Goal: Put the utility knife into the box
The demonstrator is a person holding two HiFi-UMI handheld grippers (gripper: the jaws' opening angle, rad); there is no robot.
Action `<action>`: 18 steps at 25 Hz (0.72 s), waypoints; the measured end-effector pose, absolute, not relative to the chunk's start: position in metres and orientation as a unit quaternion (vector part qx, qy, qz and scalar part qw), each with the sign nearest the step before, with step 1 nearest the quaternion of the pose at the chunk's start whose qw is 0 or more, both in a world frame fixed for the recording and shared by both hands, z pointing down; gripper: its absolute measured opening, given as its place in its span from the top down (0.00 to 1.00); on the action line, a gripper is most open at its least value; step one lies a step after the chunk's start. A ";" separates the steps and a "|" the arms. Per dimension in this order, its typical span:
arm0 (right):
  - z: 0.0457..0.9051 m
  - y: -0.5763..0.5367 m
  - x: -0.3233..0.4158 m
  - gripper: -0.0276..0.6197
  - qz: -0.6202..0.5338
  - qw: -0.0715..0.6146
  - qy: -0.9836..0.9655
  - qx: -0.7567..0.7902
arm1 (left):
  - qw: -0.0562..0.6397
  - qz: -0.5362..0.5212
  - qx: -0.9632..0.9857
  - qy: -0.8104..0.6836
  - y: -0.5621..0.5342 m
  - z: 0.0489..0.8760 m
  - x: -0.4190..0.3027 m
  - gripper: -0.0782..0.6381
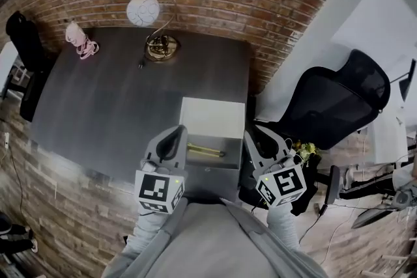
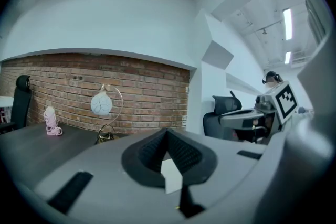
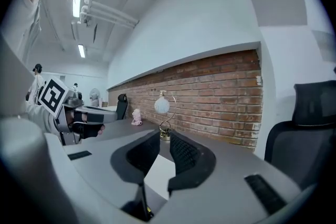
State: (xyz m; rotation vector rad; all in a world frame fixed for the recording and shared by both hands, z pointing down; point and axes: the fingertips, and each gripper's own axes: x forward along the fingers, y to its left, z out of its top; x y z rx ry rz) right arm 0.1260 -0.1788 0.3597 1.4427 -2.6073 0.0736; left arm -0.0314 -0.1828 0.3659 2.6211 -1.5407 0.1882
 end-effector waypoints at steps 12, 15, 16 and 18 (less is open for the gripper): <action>0.344 -0.163 0.163 0.92 0.029 0.024 -0.848 0.528 | 0.053 0.063 0.868 -0.490 -0.181 0.370 -0.010 0.86; 0.350 -0.160 0.168 0.93 0.037 0.026 -0.846 0.531 | 0.056 0.065 0.867 -0.491 -0.179 0.373 -0.008 0.86; 0.352 -0.159 0.168 0.93 0.039 0.029 -0.846 0.530 | 0.058 0.066 0.867 -0.491 -0.179 0.374 -0.008 0.86; 0.356 -0.159 0.169 0.93 0.042 0.033 -0.846 0.530 | 0.060 0.068 0.866 -0.493 -0.178 0.376 -0.007 0.86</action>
